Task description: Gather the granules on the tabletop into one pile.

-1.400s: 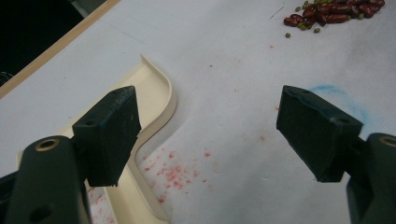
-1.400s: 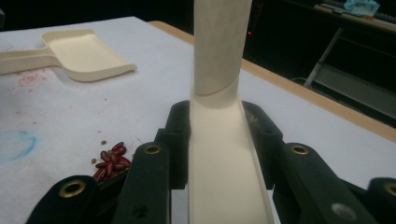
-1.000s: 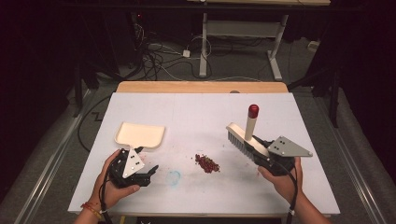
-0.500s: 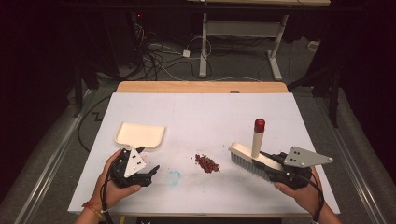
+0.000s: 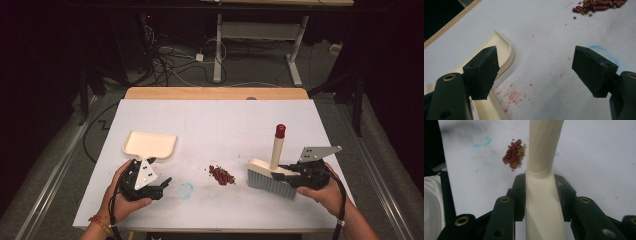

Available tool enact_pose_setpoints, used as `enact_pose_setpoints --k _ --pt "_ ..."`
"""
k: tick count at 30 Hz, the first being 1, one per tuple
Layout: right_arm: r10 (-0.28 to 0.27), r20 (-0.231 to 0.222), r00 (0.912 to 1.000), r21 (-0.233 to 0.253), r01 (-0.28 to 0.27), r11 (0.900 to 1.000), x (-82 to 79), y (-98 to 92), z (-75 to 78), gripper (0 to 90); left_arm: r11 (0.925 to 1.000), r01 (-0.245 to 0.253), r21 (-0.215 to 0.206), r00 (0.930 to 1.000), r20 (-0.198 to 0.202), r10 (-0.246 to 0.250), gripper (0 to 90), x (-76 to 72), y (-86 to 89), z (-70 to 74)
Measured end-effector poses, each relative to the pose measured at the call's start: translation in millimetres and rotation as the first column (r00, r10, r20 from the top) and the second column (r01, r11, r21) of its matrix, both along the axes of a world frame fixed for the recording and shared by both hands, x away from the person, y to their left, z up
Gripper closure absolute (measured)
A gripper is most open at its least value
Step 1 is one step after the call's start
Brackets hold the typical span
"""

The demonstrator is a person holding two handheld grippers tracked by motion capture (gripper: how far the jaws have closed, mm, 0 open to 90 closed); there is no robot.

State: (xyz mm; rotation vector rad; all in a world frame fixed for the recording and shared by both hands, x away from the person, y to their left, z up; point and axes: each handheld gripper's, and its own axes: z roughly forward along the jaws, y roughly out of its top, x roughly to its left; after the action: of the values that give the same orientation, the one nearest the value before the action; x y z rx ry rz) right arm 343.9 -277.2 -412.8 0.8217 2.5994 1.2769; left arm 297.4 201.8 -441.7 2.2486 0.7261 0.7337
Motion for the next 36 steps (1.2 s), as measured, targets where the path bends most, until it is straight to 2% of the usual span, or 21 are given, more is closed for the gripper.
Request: enact_pose_setpoints --k 11,13,14,16,20,21,24,25,27,28,29,30,31,32,33,34,35,36 --pt "0.046 -0.045 0.9979 -0.110 -0.050 0.993 51.3 -3.0 -10.3 54.5 0.9998 0.013 0.018 0.9998 -0.014 -0.012 21.0 1.4 -3.9 -2.3" --pt "0.045 -0.058 0.9973 -0.107 -0.051 0.993 58.6 -4.5 -10.5 52.9 0.9997 0.016 0.018 0.9998 -0.015 -0.015 21.0 1.3 -4.2 -2.4" --pt "0.048 -0.053 0.9974 -0.123 -0.055 0.991 62.6 -6.0 -9.9 52.3 0.9997 0.017 0.019 0.9997 -0.015 -0.017 20.9 1.2 -4.3 -2.6" --pt "0.048 -0.077 0.9959 -0.118 -0.056 0.991 68.5 -9.8 -9.6 51.9 0.9995 0.020 0.023 0.9997 -0.017 -0.020 21.0 1.2 -4.5 -3.0" --pt "0.047 -0.078 0.9959 -0.117 -0.056 0.992 76.8 -17.5 -9.4 51.9 0.9994 0.026 0.023 0.9994 -0.023 -0.025 21.4 1.3 -5.1 -3.7" --pt "0.054 -0.091 0.9944 -0.121 -0.065 0.991 81.6 -22.9 -8.6 50.1 0.9994 0.027 0.023 0.9993 -0.025 -0.026 21.4 1.4 -5.5 -3.9" --pt "0.048 -0.080 0.9956 -0.142 -0.059 0.988 88.3 -27.6 -6.8 48.2 0.9992 0.033 0.025 0.9991 -0.026 -0.032 21.4 1.5 -7.4 -4.2" --pt "0.042 -0.080 0.9959 -0.152 -0.054 0.987 90.4 -29.6 -5.3 51.2 0.9991 0.034 0.026 0.9991 -0.028 -0.034 21.4 1.7 -8.2 -4.3" --pt "0.002 -0.043 0.9991 -0.150 -0.008 0.989 96.0 -33.0 -3.3 59.0 0.9989 0.038 0.028 0.9989 -0.030 -0.037 21.4 2.1 -9.1 -4.4" --pt "-0.014 -0.041 0.9991 -0.187 0.006 0.982 99.8 -33.9 -1.7 58.3 0.9988 0.039 0.029 0.9988 -0.030 -0.038 21.5 2.3 -9.6 -4.5" --pt "-0.014 -0.041 0.9991 -0.187 0.006 0.982 99.8 -33.9 -1.7 58.3 0.9988 0.040 0.029 0.9988 -0.031 -0.039 21.5 2.3 -10.0 -4.5" --pt "-0.073 0.029 0.9969 -0.232 0.078 0.970 101.3 -33.1 0.4 58.6 0.9988 0.040 0.027 0.9987 -0.031 -0.039 21.5 2.2 -10.2 -4.5" --pt "-0.073 0.029 0.9969 -0.232 0.078 0.970 101.3 -33.1 0.4 59.7 0.9988 0.042 0.027 0.9987 -0.031 -0.041 21.5 1.9 -10.3 -4.5" --pt "-0.109 0.058 0.9924 -0.239 0.120 0.964 100.3 -31.8 1.6 59.8 0.9987 0.042 0.028 0.9987 -0.030 -0.041 21.4 1.7 -10.1 -4.5" --pt "-0.195 0.117 0.9739 -0.242 0.218 0.946 98.1 -29.2 2.5 66.8 0.9988 0.041 0.027 0.9987 -0.032 -0.040 21.4 1.7 -9.8 -4.6" --pt "-0.195 0.117 0.9739 -0.242 0.218 0.946 98.1 -29.2 2.5 66.8 0.9988 0.041 0.027 0.9987 -0.032 -0.040 21.5 1.9 -9.5 -4.8" --pt "-0.223 0.138 0.9650 -0.258 0.252 0.933 97.3 -26.8 1.6 69.7 0.9988 0.040 0.027 0.9986 -0.035 -0.039 21.5 2.1 -9.4 -5.1" --pt "-0.255 0.166 0.9527 -0.287 0.294 0.912 96.8 -23.8 -0.2 73.5 0.9988 0.040 0.028 0.9986 -0.035 -0.039 21.5 2.3 -9.5 -5.2"
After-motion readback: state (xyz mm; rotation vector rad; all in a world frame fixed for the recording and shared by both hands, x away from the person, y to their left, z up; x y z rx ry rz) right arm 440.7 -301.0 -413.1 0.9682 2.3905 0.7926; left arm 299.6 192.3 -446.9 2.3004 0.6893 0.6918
